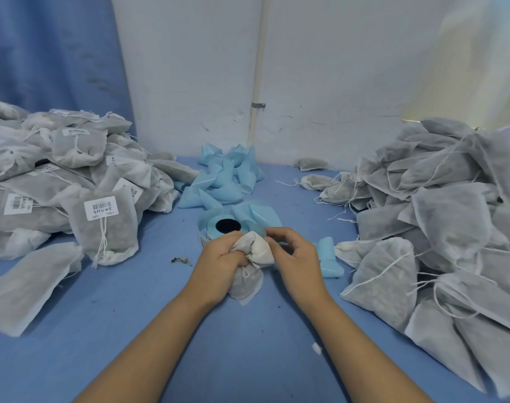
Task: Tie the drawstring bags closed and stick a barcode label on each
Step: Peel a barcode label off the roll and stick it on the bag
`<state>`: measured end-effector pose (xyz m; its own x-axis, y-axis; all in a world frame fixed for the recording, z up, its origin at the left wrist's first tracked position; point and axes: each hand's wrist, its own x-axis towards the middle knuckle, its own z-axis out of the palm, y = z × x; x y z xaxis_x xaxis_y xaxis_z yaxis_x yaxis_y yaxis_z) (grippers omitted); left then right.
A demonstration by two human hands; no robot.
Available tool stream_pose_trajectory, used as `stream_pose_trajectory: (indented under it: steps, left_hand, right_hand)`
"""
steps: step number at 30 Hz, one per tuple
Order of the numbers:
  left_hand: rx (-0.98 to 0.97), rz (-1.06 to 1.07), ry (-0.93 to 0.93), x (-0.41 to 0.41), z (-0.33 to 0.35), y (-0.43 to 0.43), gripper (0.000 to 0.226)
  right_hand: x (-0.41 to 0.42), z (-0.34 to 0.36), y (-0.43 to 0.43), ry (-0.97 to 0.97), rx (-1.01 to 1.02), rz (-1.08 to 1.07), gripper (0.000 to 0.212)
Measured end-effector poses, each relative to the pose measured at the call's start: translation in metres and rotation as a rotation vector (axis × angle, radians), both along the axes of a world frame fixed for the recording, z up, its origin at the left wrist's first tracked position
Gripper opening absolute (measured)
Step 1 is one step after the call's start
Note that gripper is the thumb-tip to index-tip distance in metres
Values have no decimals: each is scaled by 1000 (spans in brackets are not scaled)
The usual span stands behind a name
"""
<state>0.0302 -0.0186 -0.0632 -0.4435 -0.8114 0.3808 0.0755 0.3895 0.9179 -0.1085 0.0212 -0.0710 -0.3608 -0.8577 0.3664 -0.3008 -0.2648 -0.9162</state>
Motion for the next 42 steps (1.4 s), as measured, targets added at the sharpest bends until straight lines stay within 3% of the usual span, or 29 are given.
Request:
stream_pose_trajectory:
  steps: [5, 12, 17, 24, 27, 29, 32, 35, 39, 42]
  left_hand:
    - [12, -7, 16, 0, 2, 2, 18]
    - [92, -53, 45, 2, 1, 0, 30]
    - [173, -13, 77, 3, 3, -1, 26]
    - [180, -10, 76, 3, 6, 0, 25]
    - [191, 12, 71, 2, 4, -1, 11]
    - [187, 40, 81, 2, 2, -3, 19]
    - [203, 89, 88, 3, 3, -4, 6]
    - [246, 157, 119, 2, 0, -7, 30]
    - [246, 252, 136, -5, 3, -5, 28]
    - [311, 257, 292, -13, 14, 0, 26]
  right_hand:
    - [-4, -1, -2, -79, -13, 4, 20]
    - [-3, -3, -2, 62, 14, 54, 20]
    - [-8, -4, -1, 157, -30, 18, 18]
    - [-8, -3, -2, 88, 6, -3, 14]
    - [-7, 1, 0, 13, -6, -16, 15]
    - [-9, 3, 1, -54, -36, -57, 21]
    - [-10, 4, 0, -189, -76, -185, 20]
    - [-7, 9, -1, -420, -151, -264, 16]
    - [-2, 14, 3, -406, -160, -246, 19]
    - [4, 19, 5, -462, -141, -223, 23]
